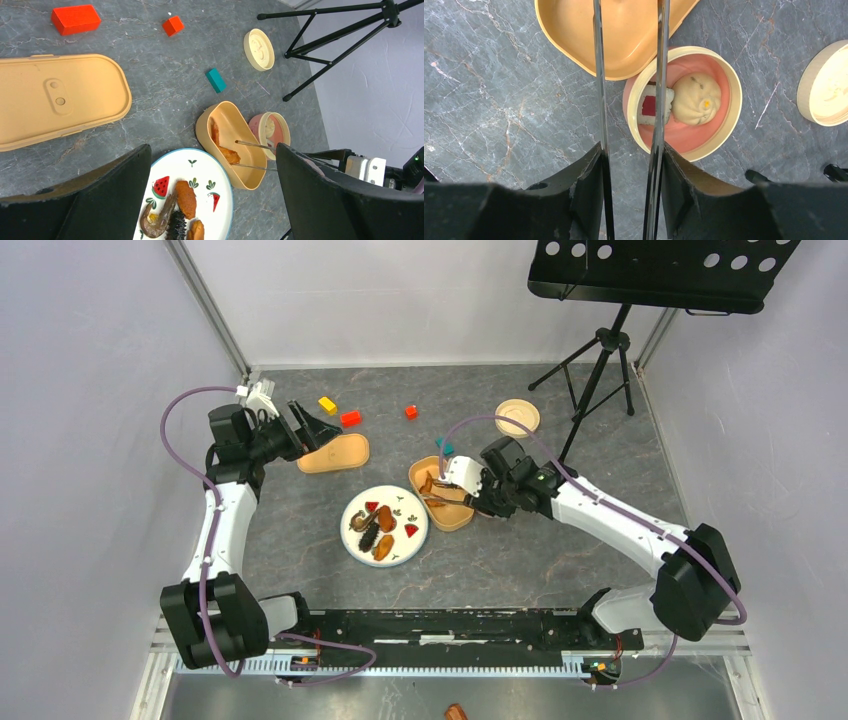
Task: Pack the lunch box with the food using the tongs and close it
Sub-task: Place the fake food in the packing box.
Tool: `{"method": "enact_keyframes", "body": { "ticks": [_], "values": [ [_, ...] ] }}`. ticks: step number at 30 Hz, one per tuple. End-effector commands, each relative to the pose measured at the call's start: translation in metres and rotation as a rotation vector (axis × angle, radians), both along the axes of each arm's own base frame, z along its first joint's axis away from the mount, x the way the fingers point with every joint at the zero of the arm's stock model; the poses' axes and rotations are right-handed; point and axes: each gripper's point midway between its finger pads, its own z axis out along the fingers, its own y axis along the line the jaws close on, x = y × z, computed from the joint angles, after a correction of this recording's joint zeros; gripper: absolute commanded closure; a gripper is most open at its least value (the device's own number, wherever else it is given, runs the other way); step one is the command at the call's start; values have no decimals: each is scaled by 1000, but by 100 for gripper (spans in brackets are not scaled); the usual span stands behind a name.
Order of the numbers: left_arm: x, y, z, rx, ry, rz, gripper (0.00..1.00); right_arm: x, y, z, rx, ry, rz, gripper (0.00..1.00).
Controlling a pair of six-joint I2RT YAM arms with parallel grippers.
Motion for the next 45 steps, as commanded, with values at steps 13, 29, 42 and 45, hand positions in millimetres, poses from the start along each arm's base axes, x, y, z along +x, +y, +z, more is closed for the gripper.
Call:
{"method": "enact_keyframes", "body": {
  "ticks": [13, 29, 42, 45],
  "values": [
    [4, -2, 12, 18, -62, -25, 1, 16, 18, 58, 133, -37, 67, 57],
    [-1, 0, 12, 35, -63, -16, 1, -17, -36, 28, -101, 34, 95, 60],
    [5, -1, 15, 9, -66, -13, 1, 7, -28, 9, -156, 41, 66, 60],
    [4, -1, 14, 12, -64, -13, 1, 11, -22, 7, -145, 46, 71, 60]
  ]
}}
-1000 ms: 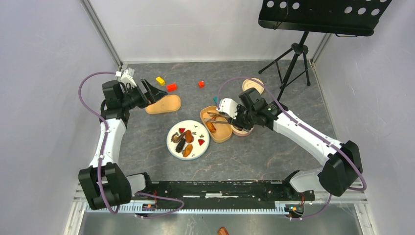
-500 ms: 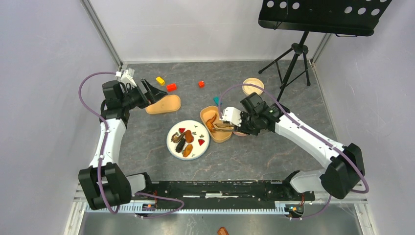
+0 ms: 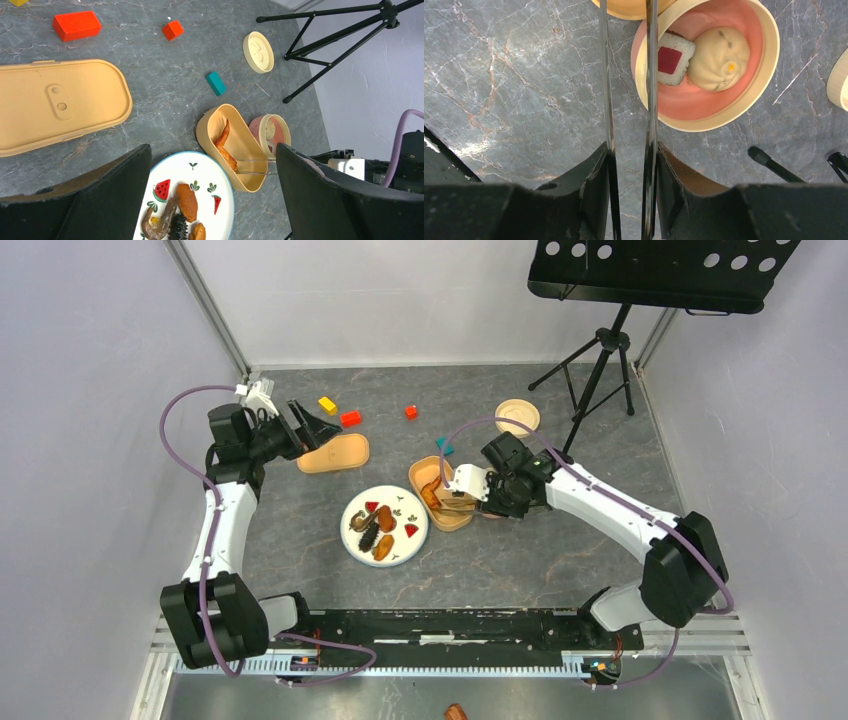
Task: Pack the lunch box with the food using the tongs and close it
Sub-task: Place the fake food in the packing box, then pick up the fake food from the plate.
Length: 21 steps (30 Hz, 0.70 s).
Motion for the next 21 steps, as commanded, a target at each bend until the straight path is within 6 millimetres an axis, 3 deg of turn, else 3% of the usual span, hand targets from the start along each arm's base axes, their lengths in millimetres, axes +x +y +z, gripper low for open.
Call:
{"method": "enact_keyframes", "body": {
  "ticks": [1, 21],
  "values": [
    [2, -1, 12, 10, -46, -12, 1, 23, 19, 16, 58, -69, -2, 60],
    [7, 0, 9, 8, -31, -14, 1, 49, 37, 20, 80, -93, -36, 60]
  ]
}}
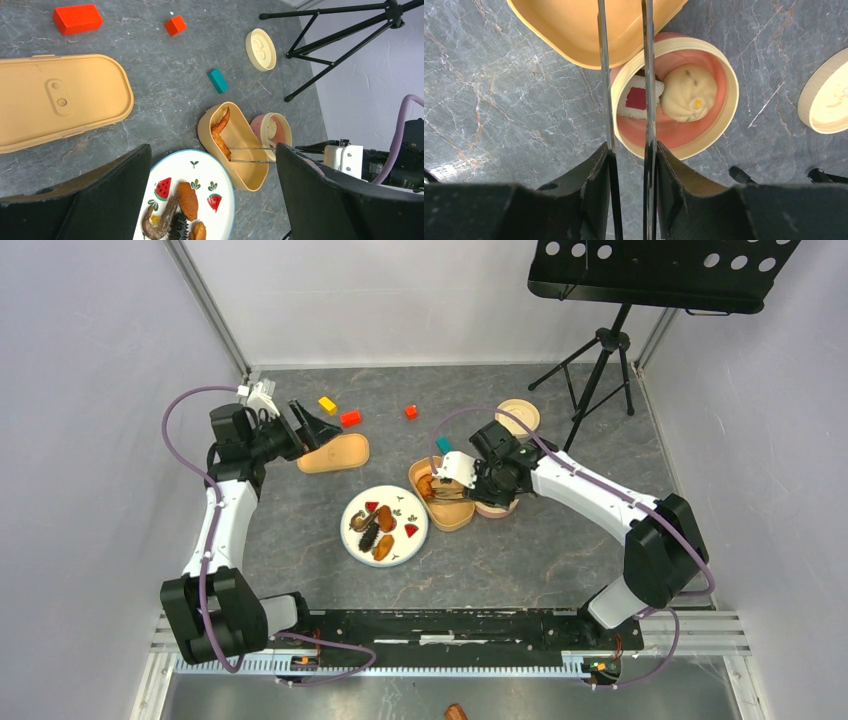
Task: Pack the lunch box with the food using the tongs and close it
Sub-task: Pick up the fake food from the plate.
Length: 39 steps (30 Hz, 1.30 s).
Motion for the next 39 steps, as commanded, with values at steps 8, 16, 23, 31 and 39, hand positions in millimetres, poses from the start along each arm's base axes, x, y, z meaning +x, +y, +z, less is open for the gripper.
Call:
{"method": "enact_keyframes", "body": {
  "ticks": [8, 16, 23, 31, 39],
  "values": [
    [4, -2, 14, 17, -47, -28, 1, 12, -7, 51, 31, -118, 5, 57],
    [1, -3, 13, 17, -51, -37, 1, 8, 32, 96, 175, -127, 139, 51],
    [-2, -3, 14, 21, -57, -30, 1, -9, 85, 102, 191, -207, 456, 50],
    [-3, -2, 18, 19, -64, -17, 1, -15, 127, 87, 137, -225, 705, 50],
    [-5, -2, 21, 18, -69, -7, 1, -8, 154, 72, 117, -238, 796, 50]
  ]
}}
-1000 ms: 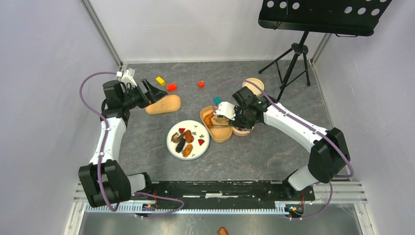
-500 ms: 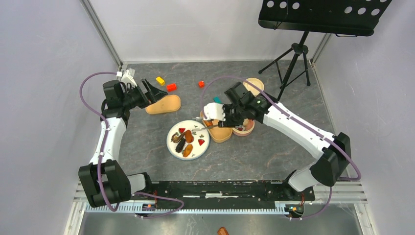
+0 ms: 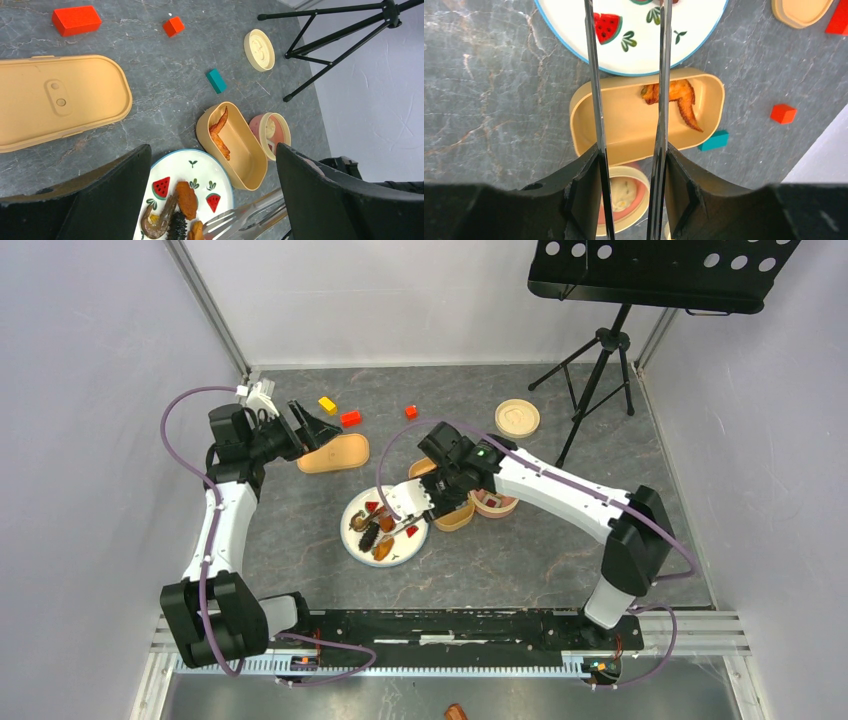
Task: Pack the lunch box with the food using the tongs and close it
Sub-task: Pick up the fake food from the plate.
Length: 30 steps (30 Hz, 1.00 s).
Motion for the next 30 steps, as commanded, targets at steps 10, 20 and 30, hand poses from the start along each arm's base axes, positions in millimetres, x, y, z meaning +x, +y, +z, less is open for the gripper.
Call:
{"method": "enact_keyframes", "body": {
  "ticks": [10, 20, 30],
  "values": [
    [-3, -2, 22, 21, -75, -10, 1, 20, 46, 5, 48, -85, 137, 50],
    [-4, -2, 21, 32, -82, -22, 1, 22, 59, -5, 19, -104, 188, 50],
    [-5, -1, 19, 40, -82, -15, 1, 34, 68, -11, -20, -143, 213, 51]
  ]
}}
